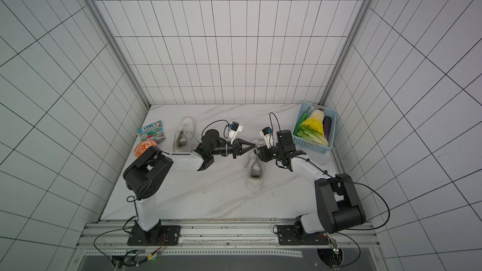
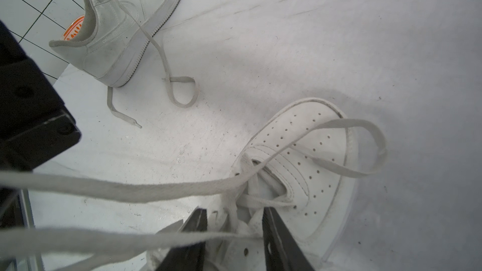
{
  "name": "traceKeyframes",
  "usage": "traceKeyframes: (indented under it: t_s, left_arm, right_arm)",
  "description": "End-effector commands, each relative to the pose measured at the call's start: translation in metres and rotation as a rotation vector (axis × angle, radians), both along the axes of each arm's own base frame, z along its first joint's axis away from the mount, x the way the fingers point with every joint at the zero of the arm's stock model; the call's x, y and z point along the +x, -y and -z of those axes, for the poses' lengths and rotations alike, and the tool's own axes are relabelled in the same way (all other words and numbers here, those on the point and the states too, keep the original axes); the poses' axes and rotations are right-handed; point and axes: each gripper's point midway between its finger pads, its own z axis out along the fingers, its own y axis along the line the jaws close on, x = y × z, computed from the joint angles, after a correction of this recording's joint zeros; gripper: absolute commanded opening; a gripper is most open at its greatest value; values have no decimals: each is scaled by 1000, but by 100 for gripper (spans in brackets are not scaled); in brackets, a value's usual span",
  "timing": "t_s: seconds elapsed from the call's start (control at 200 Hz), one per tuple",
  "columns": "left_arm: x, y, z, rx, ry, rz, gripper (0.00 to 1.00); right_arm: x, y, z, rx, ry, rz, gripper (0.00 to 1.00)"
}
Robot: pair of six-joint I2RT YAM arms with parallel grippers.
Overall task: Tie the shoes
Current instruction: Cross the shoelace with the shoelace.
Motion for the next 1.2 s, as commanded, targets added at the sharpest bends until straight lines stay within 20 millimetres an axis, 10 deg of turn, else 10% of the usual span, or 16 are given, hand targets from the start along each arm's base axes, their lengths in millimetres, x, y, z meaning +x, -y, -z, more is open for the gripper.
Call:
traceKeyframes:
  t_s: [0.0,0.145,0.325,0.63,1.194]
  left_arm:
    - [2,-2,-6,-9,23,-12,0]
    - [3,-2,-6,-9,24,-14,0]
    - [3,-3,-7,-9,25,-21,0]
    - [10,-2,-4,14,12,-52,0]
    - [22,12,5,47,4,-76,0]
  right_arm:
    - [8,-5,-30,42,88,-5,39]
    - [7,-8,-36,62,94,-13,33]
    - [8,-3,-39,35,101,4,0]
    - [5,38,-82,-76,219,168,0]
    - [-54,-2,-148,107,87,15,0]
